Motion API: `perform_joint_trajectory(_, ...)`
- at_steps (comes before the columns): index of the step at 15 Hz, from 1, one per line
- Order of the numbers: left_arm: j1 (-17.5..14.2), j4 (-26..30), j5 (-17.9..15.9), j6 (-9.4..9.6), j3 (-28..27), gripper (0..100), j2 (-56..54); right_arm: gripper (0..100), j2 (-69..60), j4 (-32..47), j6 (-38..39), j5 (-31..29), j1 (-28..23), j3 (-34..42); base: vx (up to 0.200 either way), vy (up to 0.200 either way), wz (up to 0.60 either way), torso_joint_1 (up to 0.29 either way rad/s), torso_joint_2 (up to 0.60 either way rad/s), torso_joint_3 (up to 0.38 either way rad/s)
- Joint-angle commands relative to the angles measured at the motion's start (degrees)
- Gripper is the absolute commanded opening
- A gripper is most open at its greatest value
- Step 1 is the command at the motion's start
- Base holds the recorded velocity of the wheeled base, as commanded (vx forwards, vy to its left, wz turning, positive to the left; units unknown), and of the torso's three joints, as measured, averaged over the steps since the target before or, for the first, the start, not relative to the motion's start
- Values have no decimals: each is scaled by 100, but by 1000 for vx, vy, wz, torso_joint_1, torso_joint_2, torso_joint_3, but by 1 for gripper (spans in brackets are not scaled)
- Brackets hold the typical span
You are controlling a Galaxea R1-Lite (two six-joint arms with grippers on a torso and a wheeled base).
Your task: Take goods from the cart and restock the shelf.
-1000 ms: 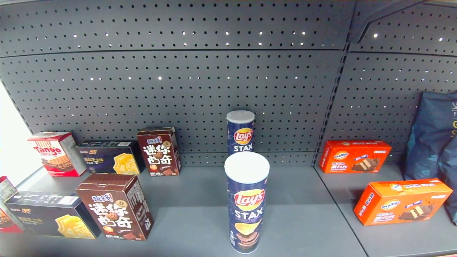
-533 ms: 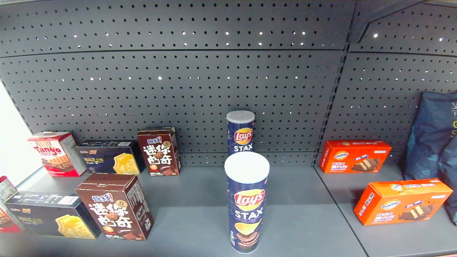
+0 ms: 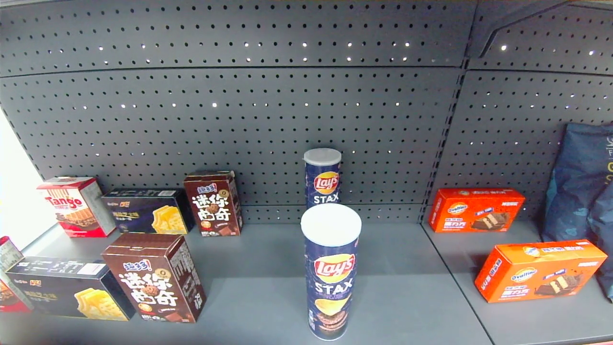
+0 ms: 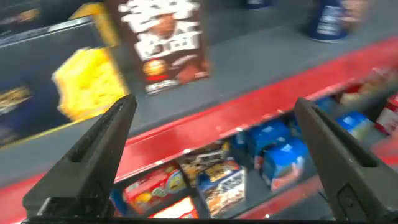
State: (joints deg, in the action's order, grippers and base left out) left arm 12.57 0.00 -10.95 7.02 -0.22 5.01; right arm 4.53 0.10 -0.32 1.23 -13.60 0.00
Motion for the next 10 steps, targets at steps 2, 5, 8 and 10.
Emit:
perform_joint_trajectory(2,211,9,110,-148,22,100,26,100,21,-1,-3,0,-2,0,0,0,0,0,0,0)
perform_joint_trajectory(5,211,9,119,-175,22,100,26,100,21,-1,-3,9,7,0,0,0,0,0,0,0)
perform_joint_trajectory(8,167,9,110,-166,22,100,26,100,109,17,-12,9,886,0,0,0,0,0,0,0)
perform_joint_trajectory(10,-650,9,119,-175,22,100,141,100,-453,-10,-3,17,1360,0,0,0,0,0,0,0)
